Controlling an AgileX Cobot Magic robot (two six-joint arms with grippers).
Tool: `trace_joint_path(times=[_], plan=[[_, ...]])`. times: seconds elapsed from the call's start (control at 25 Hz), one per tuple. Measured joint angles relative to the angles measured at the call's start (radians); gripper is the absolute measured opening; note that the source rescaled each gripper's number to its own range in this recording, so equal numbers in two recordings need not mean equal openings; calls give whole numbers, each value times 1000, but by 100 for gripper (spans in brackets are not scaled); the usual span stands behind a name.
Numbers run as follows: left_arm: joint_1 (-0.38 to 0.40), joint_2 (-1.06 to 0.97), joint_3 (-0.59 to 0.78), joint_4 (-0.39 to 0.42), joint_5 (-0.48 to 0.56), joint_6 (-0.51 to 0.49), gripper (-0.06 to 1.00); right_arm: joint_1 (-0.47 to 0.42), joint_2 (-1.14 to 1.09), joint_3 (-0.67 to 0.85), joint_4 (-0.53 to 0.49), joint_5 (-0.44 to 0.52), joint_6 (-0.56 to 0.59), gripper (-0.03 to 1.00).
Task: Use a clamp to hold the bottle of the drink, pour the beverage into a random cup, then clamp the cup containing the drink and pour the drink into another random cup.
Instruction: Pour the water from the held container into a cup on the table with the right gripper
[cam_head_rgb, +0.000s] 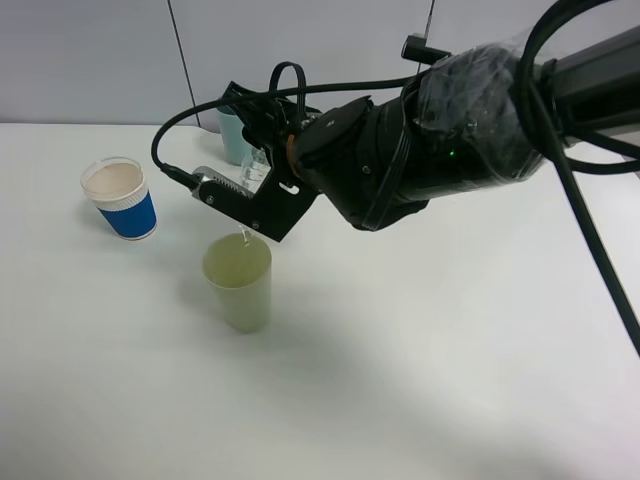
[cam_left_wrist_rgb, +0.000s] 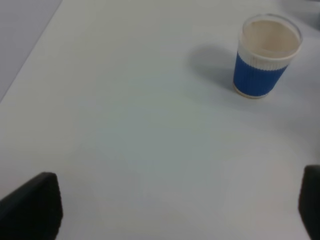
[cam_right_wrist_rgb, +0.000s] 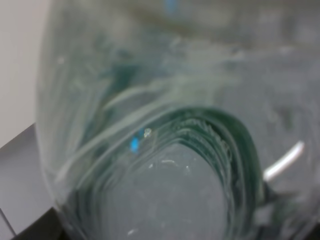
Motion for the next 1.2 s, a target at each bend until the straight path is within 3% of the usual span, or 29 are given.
trace_joint_path(times=[0.28,1.2], plan=[[0,0,0,0,0,0,87,27,6,-80,-1,18,0,0],[0,0,0,0,0,0,87,27,15,-81,-1,70,-12,0]])
